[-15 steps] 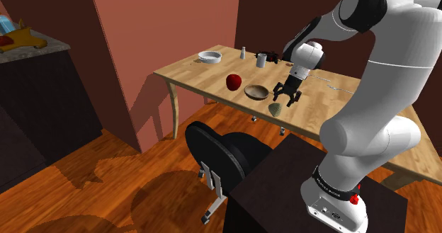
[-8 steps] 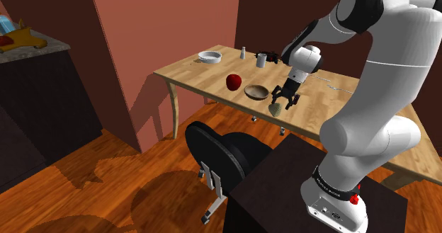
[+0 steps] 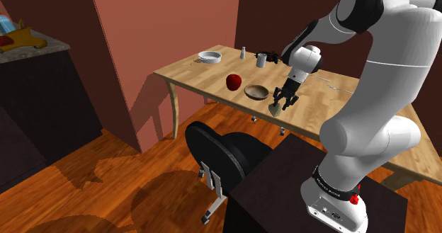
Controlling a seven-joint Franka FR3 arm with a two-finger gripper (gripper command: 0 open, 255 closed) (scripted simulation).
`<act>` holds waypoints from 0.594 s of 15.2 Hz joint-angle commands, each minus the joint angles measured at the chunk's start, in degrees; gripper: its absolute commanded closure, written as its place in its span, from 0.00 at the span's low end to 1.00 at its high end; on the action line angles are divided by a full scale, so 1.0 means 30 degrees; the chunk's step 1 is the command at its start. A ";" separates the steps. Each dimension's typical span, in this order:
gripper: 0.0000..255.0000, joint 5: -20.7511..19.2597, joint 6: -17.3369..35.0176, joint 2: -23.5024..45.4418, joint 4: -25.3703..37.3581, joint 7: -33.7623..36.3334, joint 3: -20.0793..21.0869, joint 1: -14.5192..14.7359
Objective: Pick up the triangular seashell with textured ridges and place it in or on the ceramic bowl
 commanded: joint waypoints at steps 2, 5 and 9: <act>1.00 0.0001 -0.0001 0.0009 -0.0009 0.0001 0.0007 0.0006; 1.00 0.0004 0.0002 0.0014 -0.0006 0.0002 0.0009 0.0008; 1.00 -0.0408 -0.0791 -0.0807 0.0078 0.0488 -0.0104 0.0041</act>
